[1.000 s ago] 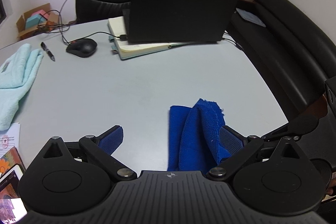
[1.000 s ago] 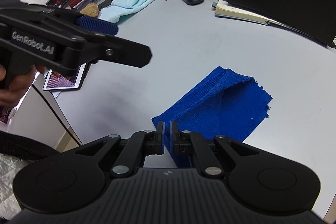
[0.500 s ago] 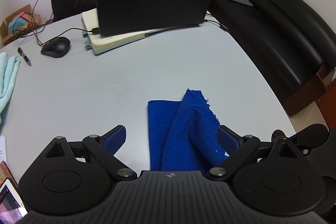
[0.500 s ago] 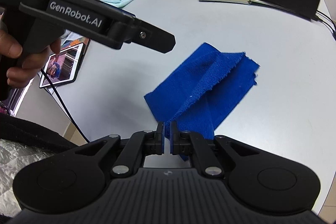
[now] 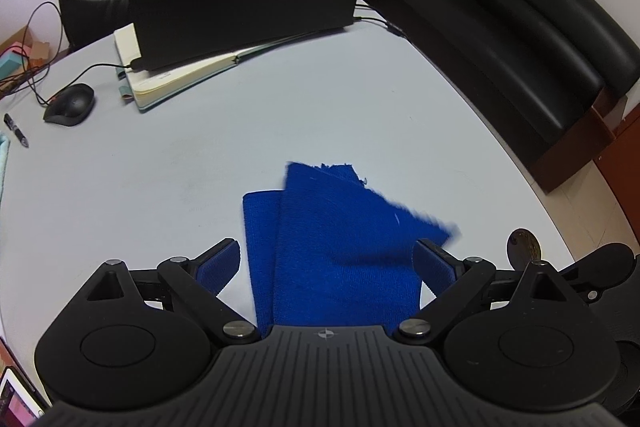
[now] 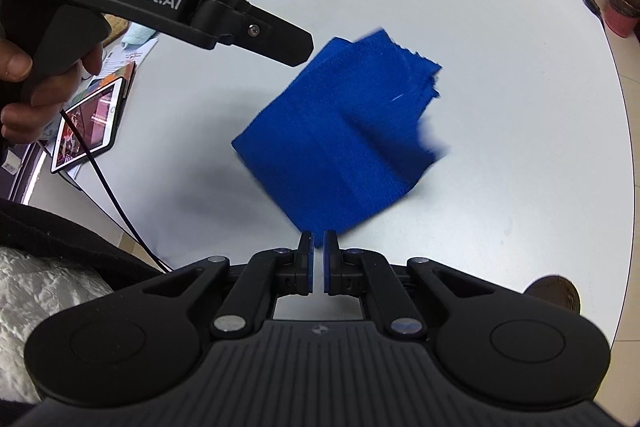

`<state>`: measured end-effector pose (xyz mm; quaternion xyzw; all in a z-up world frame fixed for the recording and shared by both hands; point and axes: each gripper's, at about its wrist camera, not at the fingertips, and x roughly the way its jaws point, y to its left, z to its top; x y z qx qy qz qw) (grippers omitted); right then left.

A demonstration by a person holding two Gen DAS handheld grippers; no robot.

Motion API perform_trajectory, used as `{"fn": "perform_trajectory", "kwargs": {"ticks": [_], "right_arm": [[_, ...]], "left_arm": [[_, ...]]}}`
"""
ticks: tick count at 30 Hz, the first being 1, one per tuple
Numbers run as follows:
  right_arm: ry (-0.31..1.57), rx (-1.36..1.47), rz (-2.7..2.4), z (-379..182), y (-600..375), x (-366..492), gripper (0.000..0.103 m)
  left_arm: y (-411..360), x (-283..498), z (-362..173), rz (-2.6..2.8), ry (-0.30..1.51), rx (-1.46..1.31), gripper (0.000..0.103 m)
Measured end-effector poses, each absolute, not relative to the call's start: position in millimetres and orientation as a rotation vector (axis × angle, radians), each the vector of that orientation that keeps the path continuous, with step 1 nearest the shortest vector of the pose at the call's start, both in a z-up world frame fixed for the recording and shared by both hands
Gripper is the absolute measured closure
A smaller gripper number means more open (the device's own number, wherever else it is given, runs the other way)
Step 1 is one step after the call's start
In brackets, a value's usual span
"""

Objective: Fold towel
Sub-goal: 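Lift the gripped towel edge with the right gripper and fold it over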

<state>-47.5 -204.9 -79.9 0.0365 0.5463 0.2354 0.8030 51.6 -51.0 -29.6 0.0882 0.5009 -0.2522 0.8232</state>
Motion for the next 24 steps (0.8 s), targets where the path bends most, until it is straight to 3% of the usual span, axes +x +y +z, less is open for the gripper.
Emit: {"fn": "perform_trajectory", "kwargs": {"ticks": [24], "right_arm": [[1.145,0.131,0.404,-76.8,-228.1,-59.7,0.097]], "left_arm": [[-80.4,40.6,-37.8,-0.612,1.077,0.222,0.009]]}}
